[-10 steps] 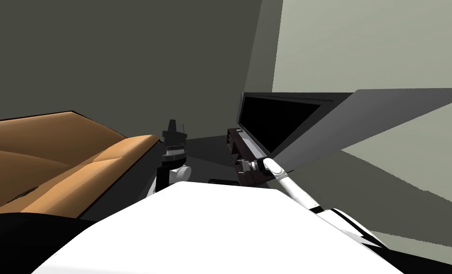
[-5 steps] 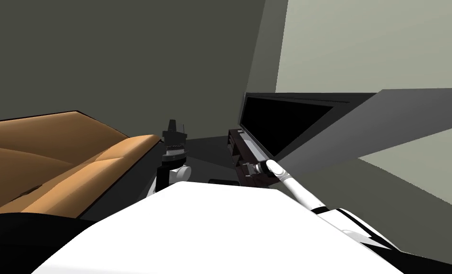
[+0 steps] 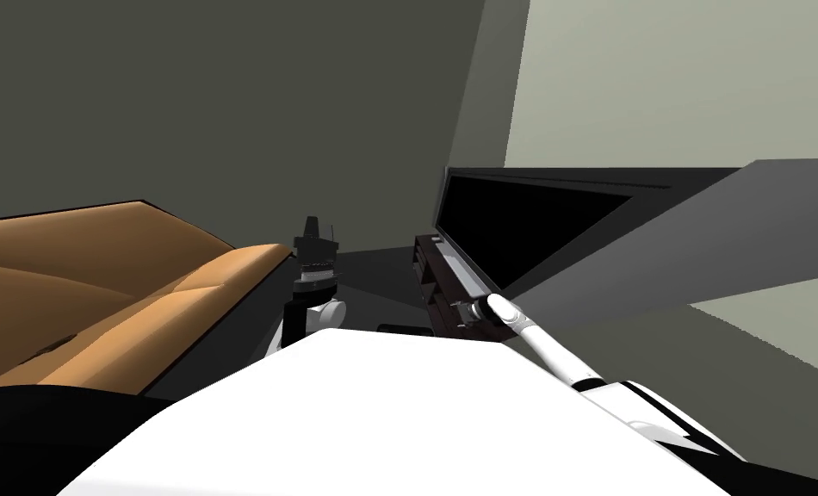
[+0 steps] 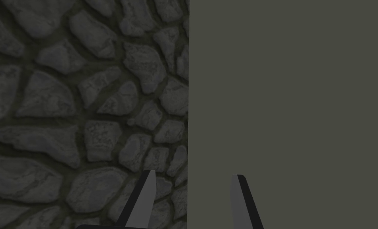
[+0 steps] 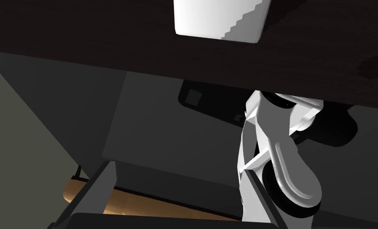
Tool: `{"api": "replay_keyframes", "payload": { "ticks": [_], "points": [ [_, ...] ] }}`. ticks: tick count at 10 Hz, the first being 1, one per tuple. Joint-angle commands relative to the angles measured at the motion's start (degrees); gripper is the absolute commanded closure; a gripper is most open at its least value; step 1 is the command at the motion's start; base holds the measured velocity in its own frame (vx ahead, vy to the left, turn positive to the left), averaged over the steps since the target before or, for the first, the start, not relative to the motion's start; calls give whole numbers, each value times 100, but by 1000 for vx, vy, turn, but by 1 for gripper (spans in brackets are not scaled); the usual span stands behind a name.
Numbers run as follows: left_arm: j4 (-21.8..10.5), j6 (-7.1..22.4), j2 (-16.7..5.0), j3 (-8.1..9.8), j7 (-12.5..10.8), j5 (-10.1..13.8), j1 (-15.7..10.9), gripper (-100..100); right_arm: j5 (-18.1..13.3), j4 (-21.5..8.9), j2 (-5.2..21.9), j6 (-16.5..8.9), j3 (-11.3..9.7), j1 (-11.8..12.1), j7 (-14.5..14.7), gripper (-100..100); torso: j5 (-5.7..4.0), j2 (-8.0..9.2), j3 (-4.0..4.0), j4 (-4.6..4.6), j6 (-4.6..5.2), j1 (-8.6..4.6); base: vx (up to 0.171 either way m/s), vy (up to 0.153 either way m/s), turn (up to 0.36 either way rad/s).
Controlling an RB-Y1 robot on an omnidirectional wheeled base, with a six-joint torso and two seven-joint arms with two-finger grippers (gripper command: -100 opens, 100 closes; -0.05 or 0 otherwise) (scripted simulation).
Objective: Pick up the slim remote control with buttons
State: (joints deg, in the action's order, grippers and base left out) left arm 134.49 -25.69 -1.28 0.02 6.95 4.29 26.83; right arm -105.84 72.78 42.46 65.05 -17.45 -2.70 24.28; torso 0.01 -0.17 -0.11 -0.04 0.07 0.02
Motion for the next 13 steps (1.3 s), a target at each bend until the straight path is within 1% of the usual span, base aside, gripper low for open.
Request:
{"api": "replay_keyframes", "payload": {
  "ticks": [1, 2, 3, 4, 5, 6, 7, 8, 9, 11, 12, 13],
  "points": [
    [0, 0, 0, 0, 0, 0, 0, 0, -286, -276, 110, -30, 39, 7, 99, -100, 0, 0, 0, 0, 0, 0, 80, -1, 38],
    [0, 0, 0, 0, 0, 0, 0, 0, -375, -276, 110, -30, 39, 7, 99, -100, 1, -7, -3, -1, -1, -1, 67, -1, 13],
    [0, 0, 0, 0, 0, 0, 0, 0, -577, -486, 179, -83, 63, 28, 163, -100, 0, -4, -2, -1, 0, 0, 59, 0, 18],
    [0, 0, 0, 0, 0, 0, 0, 0, -651, -486, 179, -83, 63, 28, 163, -100, 0, -2, -1, 0, 0, -1, 56, 5, 13],
    [0, 0, 0, 0, 0, 0, 0, 0, -878, -656, 239, -140, 88, 51, 222, -100, 0, 0, 0, 0, -1, 3, 75, 5, 23],
    [0, 0, 0, 0, 0, 0, 0, 0, -1035, -850, 291, -200, 113, 77, 275, -100, 0, -5, -2, -1, 0, 1, 103, 9, 28],
    [0, 0, 1, -1, 0, 0, 0, 0, -1128, -850, 291, -200, 113, 77, 275, -100, 6, -20, -9, 1, -2, -12, 59, 21, 0],
    [0, 0, 1, 0, 0, 0, 0, 0, -1324, -1001, 336, -261, 138, 102, 323, -100, 18, -30, -12, 8, -9, -36, 51, 18, 21],
    [0, 0, 0, 0, 0, 0, 0, 0, -1479, -1130, 372, -318, 161, 126, 364, -100, 35, -42, -13, 16, -10, -61, 75, 22, 19],
    [0, 0, 0, 0, 0, 0, 0, 0, -1730, -1315, 424, -410, 198, 165, 423, -100, 107, -85, -19, 49, -23, -111, 72, 19, -1],
    [0, 0, 1, 0, 0, 0, 0, 0, -1798, -1368, 439, -440, 210, 177, 441, -100, 137, -117, -27, 63, -38, -148, 79, -6, 34],
    [0, 0, 0, 0, 0, 0, 0, 0, -1798, -1368, 439, -440, 210, 177, 441, -100, 159, -133, -32, 71, -36, -177, 40, -19, -11]
  ]
}}
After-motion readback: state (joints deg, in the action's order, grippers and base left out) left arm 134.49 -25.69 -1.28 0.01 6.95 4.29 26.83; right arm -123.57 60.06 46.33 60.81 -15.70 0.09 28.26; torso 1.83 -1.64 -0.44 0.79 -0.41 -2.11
